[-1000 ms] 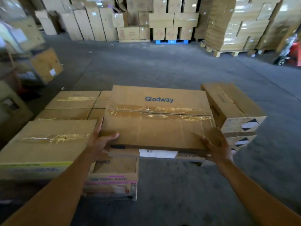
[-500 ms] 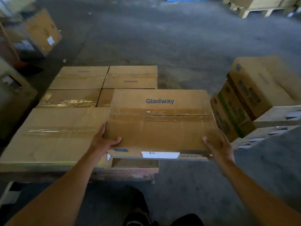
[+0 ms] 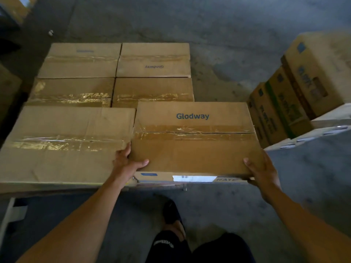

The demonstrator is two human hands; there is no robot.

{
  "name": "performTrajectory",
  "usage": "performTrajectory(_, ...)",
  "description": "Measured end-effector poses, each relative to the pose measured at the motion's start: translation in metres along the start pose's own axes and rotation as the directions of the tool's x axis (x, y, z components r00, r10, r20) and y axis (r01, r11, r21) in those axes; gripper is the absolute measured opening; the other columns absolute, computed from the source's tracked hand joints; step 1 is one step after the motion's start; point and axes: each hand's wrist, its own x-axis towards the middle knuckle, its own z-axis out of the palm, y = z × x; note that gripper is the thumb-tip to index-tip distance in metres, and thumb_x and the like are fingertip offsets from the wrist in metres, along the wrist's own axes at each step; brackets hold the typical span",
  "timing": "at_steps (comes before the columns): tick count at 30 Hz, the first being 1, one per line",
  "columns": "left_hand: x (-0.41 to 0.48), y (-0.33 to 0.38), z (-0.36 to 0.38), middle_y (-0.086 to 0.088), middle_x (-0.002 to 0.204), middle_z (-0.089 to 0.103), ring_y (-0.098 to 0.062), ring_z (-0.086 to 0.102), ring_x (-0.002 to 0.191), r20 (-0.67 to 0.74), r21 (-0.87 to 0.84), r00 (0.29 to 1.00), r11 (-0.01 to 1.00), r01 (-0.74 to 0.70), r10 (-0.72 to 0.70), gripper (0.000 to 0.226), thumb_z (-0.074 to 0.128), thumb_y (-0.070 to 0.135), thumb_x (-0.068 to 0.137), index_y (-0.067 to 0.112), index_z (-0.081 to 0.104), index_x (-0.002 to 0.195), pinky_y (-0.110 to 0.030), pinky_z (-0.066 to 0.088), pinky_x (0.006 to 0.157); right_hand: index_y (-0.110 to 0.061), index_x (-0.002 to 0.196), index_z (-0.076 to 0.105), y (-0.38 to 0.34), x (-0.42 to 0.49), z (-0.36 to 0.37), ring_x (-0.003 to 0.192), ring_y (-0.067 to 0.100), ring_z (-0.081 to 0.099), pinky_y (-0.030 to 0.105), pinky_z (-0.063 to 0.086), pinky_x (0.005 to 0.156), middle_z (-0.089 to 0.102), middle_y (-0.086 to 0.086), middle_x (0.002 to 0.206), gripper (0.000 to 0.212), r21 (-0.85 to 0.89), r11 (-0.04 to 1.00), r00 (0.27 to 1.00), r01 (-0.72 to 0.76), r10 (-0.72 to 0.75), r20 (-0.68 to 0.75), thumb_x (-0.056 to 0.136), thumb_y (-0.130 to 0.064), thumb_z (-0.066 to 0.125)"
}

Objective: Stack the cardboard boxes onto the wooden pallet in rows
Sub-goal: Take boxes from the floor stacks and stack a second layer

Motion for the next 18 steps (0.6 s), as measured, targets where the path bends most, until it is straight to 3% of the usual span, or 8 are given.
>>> performTrajectory(3, 0.003, -0.005, -0.006, -0.013, 0.152, 0.041, -0.032, 0.041, 0.137, -0.044, 0.056, 0.999, 0.998, -0.003, 0.005, 0.117, 0.094, 0.032, 0.064, 0.023, 0.024, 0.158, -0.048, 0.035, 0.117, -0.057, 0.142, 0.03, 0.0, 0.004, 0.009, 0.129, 0.036, 0.052, 0.064, 0.05, 0.097, 0.043, 0.001, 0.151, 0.109, -0.05, 0.999, 1.0, -0.004, 0.004, 0.0, 0.048, -0.089, 0.072)
performTrajectory(8, 0.007, -0.008, -0.013, -0.01, 0.151, 0.037, -0.034, 0.038, 0.138, -0.086, 0.168, 0.996, 0.986, 0.012, 0.002, 0.115, 0.091, 0.04, 0.067, 0.03, 0.021, 0.158, -0.049, 0.034, 0.116, -0.059, 0.141, 0.028, 0.001, 0.018, 0.022, 0.131, 0.036, 0.049, 0.064, 0.047, 0.1, 0.045, 0.0, 0.15, 0.099, -0.131, 0.991, 1.0, -0.006, 0.008, 0.013, 0.055, -0.09, 0.066)
performTrajectory(12, 0.003, -0.014, -0.013, -0.01, 0.141, 0.033, -0.037, 0.034, 0.134, -0.147, 0.238, 0.989, 0.971, 0.025, 0.011, 0.111, 0.089, 0.042, 0.07, 0.035, 0.022, 0.158, -0.048, 0.032, 0.116, -0.056, 0.143, 0.025, 0.009, 0.021, 0.03, 0.133, 0.037, 0.047, 0.065, 0.045, 0.102, 0.042, 0.001, 0.152, 0.098, -0.169, 0.986, 0.999, -0.01, 0.016, 0.036, 0.06, -0.088, 0.065)
performTrajectory(18, -0.005, -0.024, -0.015, -0.015, 0.145, 0.03, -0.041, 0.031, 0.134, -0.131, 0.414, 0.99, 0.91, 0.002, 0.057, 0.113, 0.087, 0.043, 0.072, 0.029, 0.017, 0.159, -0.053, 0.031, 0.113, -0.042, 0.153, 0.019, 0.022, 0.026, 0.039, 0.136, 0.036, 0.044, 0.059, 0.037, 0.107, 0.039, 0.004, 0.155, 0.09, -0.279, 0.96, 0.997, 0.019, 0.003, 0.079, 0.08, -0.071, 0.062)
